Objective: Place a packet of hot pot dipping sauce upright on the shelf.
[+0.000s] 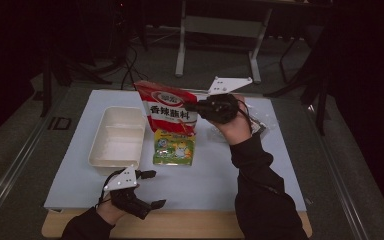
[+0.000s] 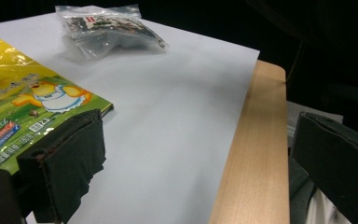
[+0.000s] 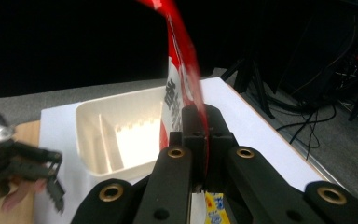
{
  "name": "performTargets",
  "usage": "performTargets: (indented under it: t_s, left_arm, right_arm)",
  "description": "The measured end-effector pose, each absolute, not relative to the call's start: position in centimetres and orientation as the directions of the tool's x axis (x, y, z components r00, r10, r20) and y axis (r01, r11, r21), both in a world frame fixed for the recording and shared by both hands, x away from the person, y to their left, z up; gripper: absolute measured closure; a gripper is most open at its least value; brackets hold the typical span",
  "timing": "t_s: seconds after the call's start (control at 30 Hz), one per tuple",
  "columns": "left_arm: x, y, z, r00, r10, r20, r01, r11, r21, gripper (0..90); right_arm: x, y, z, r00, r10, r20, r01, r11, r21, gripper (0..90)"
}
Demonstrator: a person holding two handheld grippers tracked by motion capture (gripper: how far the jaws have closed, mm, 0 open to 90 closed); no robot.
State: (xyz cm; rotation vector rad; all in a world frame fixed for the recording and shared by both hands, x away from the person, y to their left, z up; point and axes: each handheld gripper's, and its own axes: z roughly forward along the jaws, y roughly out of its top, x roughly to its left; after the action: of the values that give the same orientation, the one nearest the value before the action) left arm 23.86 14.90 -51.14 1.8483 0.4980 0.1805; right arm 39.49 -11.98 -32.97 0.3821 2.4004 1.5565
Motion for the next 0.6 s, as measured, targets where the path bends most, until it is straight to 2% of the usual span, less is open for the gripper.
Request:
performTargets:
  t_s: [0.6]
  left_arm:
    - [23.3, 16.3, -51.7, 0.875, 0.464, -0.136, 0.267, -0.228, 0.936, 4.6]
  right_arm:
    - [43.4, -7.4, -34.5, -0.942, 0.335, -0.032, 0.092, 0.349, 0.933, 90.0]
